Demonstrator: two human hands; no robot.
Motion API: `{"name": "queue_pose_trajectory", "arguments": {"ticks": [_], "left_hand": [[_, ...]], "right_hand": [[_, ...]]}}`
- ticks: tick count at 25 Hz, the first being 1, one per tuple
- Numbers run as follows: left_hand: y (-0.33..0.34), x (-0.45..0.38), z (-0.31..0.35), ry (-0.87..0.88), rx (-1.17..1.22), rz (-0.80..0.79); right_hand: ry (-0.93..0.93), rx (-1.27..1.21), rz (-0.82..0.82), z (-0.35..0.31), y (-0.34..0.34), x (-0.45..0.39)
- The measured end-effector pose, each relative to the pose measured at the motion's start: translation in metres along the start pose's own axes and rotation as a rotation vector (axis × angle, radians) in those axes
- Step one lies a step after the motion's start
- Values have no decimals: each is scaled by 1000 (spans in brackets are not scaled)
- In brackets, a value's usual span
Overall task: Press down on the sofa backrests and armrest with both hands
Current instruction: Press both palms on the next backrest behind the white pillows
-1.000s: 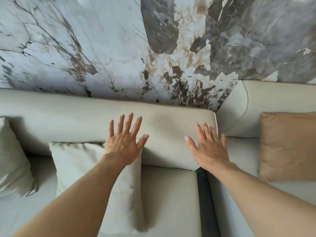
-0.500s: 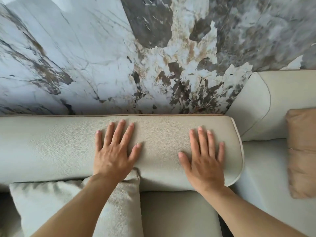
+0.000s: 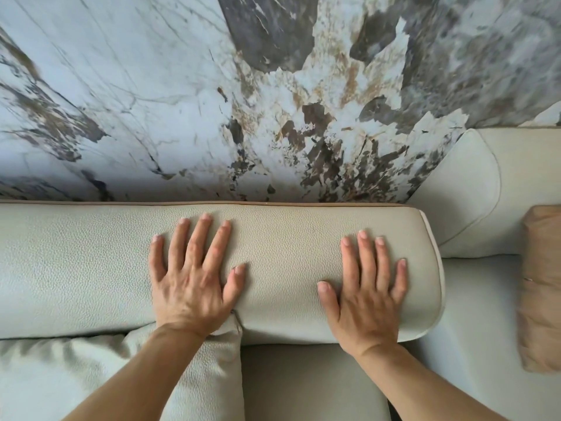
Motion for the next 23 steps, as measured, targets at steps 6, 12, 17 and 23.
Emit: {"name": "queue_pose_trajectory", "arguments": {"ticks": [6, 12, 17, 23], "left_hand": [[16, -18, 2, -35, -8, 12], [32, -34, 2, -66, -18, 10], [45, -47, 3, -82, -27, 21], [60, -61, 0, -99, -34, 17]], "right_hand": [[-21, -2, 15, 3, 18, -25], [-44, -14, 48, 5, 35, -49], [-65, -18, 68, 6, 49, -69], [-74, -25, 69, 6, 64, -89]]}}
Point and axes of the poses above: each hand's wrist, its own x-axis away from the middle knuckle, its own y-axis out of the palm, z = x × y, the point moved 1 cm from there along -x, towards the middle knuckle, and after that the axes turned 12 degrees about z, right-handed, at the moved point
